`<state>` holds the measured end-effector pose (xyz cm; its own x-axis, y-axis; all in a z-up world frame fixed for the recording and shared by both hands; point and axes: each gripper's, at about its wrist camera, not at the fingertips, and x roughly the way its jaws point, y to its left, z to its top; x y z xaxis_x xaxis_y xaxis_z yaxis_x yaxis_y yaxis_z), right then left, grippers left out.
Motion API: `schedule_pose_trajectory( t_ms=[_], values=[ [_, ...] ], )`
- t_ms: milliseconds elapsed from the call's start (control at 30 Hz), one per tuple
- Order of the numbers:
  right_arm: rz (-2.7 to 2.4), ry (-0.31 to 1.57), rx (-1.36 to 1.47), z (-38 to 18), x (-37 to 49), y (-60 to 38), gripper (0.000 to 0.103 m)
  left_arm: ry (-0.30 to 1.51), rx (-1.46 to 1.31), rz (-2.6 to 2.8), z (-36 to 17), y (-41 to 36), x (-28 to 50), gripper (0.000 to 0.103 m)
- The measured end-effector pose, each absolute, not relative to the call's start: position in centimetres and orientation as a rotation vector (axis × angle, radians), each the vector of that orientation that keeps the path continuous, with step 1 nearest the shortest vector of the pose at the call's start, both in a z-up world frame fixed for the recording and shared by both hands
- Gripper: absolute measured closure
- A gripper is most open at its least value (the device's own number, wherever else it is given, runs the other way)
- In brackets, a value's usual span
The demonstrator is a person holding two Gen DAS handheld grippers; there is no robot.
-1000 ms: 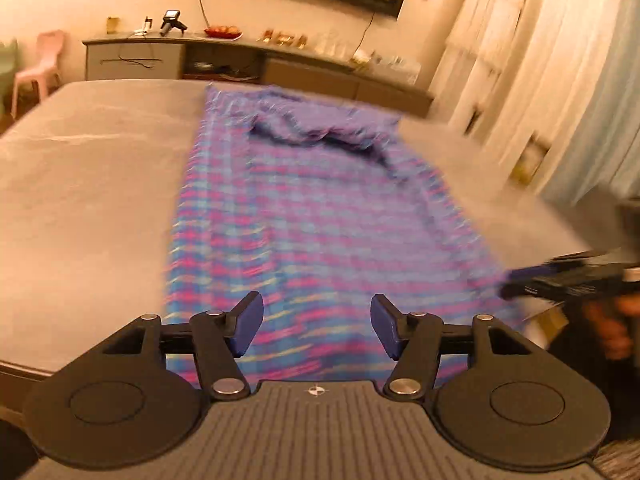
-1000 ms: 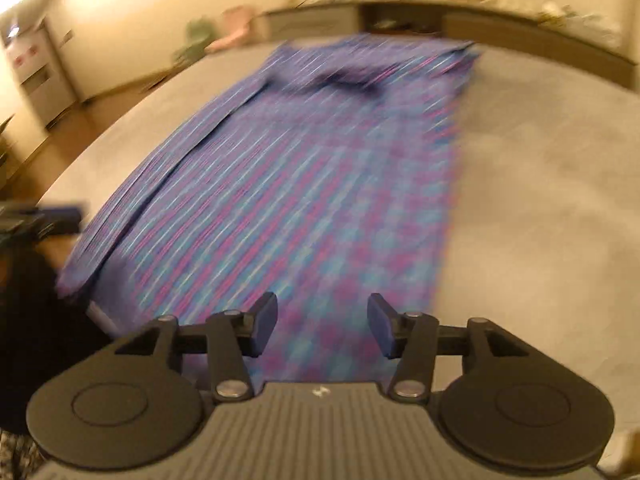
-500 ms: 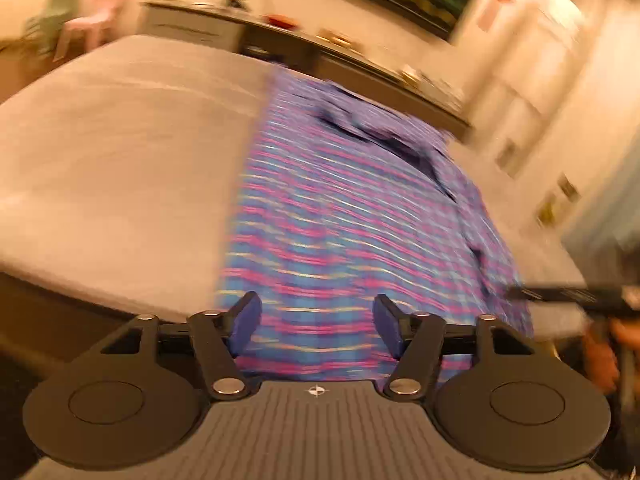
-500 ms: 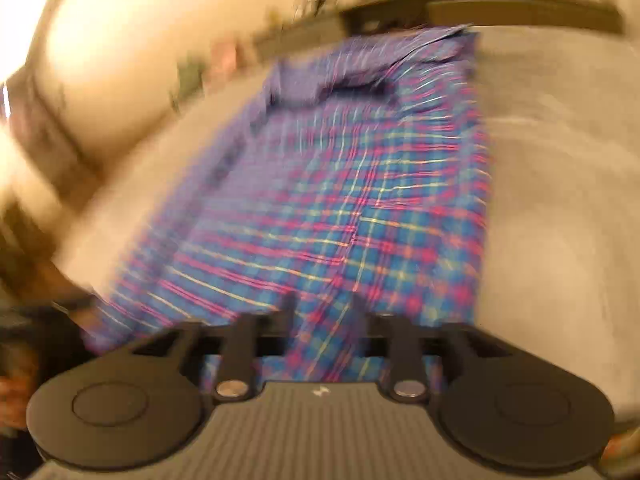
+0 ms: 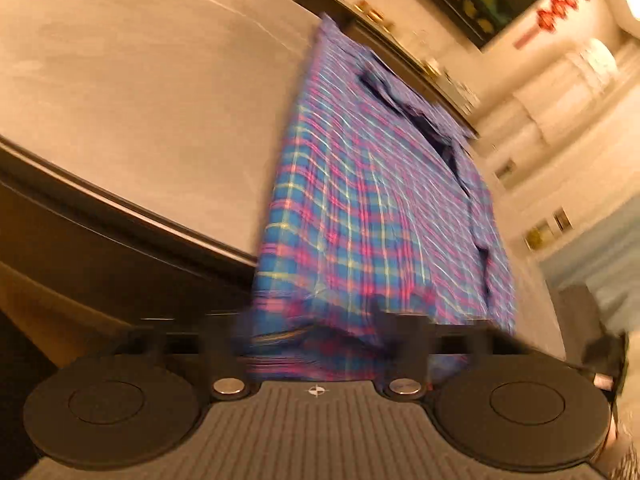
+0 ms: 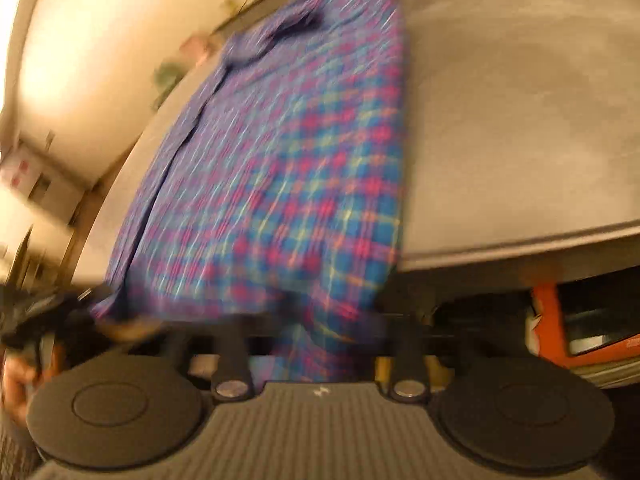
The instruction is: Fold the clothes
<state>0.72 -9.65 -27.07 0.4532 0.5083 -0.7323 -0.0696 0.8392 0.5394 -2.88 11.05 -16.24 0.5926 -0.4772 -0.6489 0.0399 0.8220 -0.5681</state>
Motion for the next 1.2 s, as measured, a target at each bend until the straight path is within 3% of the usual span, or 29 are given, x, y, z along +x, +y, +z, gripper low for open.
schedule_pose_trajectory(
  t_ms=[33, 133, 200, 333, 400, 433, 467, 500, 567, 600, 633, 667, 700, 767, 833, 867, 900, 933, 967, 1033, 1133, 1200],
  values=[
    [0.392, 1.058, 0.428, -26.6, 0.2, -9.3, 0.096, 0.900, -0.536, -0.342, -16.1, 10.8, -3.0, 0.096],
    [0.458, 1.083, 0.317, -23.9, -0.1, -8.9, 0.099, 0.900, -0.602, -0.440, -14.0, 10.8, -2.9, 0.099],
    [0.503, 1.017, 0.386, -20.5, 2.7, -10.4, 0.099, 0.854, -0.692, -0.490, -10.8, 11.2, -0.5, 0.099],
    [0.503, 0.860, 0.599, -15.3, 11.3, -14.6, 0.100, 0.702, -0.841, -0.434, -4.4, 12.2, 9.7, 0.099],
    [0.381, 0.820, 0.725, -16.2, 17.7, -17.1, 0.098, 0.704, -0.871, -0.313, -3.8, 12.0, 16.3, 0.099],
    [0.321, 0.810, 0.759, -17.0, 20.4, -18.1, 0.090, 0.725, -0.866, -0.284, -4.1, 11.9, 18.3, 0.098],
    [0.248, 0.836, 0.784, -18.6, 22.6, -18.9, 0.070, 0.755, -0.849, -0.281, -4.6, 11.8, 19.3, 0.097],
    [0.231, 0.859, 0.776, -19.6, 23.0, -19.2, 0.061, 0.784, -0.832, -0.277, -5.1, 11.7, 20.3, 0.095],
    [0.199, 0.905, 0.757, -21.5, 23.7, -19.9, 0.057, 0.843, -0.797, -0.271, -6.1, 11.4, 22.4, 0.086],
    [0.223, 0.886, 0.742, -21.7, 22.5, -20.0, 0.057, 0.826, -0.780, -0.271, -6.3, 11.7, 22.1, 0.067],
    [0.248, 0.866, 0.727, -21.8, 21.4, -20.1, 0.054, 0.776, -0.761, -0.253, -6.2, 12.4, 20.8, 0.040],
    [0.273, 0.846, 0.711, -21.9, 20.2, -20.3, 0.052, 0.727, -0.735, -0.207, -6.2, 13.4, 19.2, 0.031],
    [0.297, 0.841, 0.673, -21.9, 19.5, -19.8, 0.051, 0.685, -0.706, -0.159, -6.4, 14.3, 17.7, 0.026],
    [0.343, 0.829, 0.596, -21.9, 18.2, -18.9, 0.043, 0.669, -0.651, -0.123, -7.3, 14.8, 16.1, 0.026],
    [0.336, 0.850, 0.475, -22.2, 18.8, -16.8, 0.042, 0.734, -0.620, -0.150, -9.1, 13.9, 16.1, 0.026],
    [0.332, 0.860, 0.414, -22.4, 19.1, -15.7, 0.045, 0.769, -0.584, -0.163, -9.8, 13.0, 16.5, 0.026],
    [0.321, 0.869, 0.398, -22.3, 18.7, -15.8, 0.055, 0.799, -0.536, -0.171, -10.5, 11.9, 16.9, 0.026],
    [0.309, 0.877, 0.383, -22.2, 18.3, -15.8, 0.089, 0.808, -0.486, -0.180, -10.8, 10.9, 17.3, 0.027],
    [0.297, 0.886, 0.368, -22.2, 17.9, -15.8, 0.098, 0.803, -0.435, -0.190, -11.0, 10.1, 17.8, 0.031],
    [0.274, 0.903, 0.338, -22.0, 17.0, -15.9, 0.100, 0.790, -0.354, -0.212, -11.0, 8.7, 18.7, 0.067],
    [0.241, 0.936, 0.271, -21.8, 15.4, -15.6, 0.099, 0.767, -0.315, -0.244, -10.6, 7.9, 20.5, 0.068],
    [0.231, 0.953, 0.228, -21.4, 14.9, -15.0, 0.092, 0.766, -0.296, -0.263, -10.3, 7.7, 22.1, 0.066]
  ],
)
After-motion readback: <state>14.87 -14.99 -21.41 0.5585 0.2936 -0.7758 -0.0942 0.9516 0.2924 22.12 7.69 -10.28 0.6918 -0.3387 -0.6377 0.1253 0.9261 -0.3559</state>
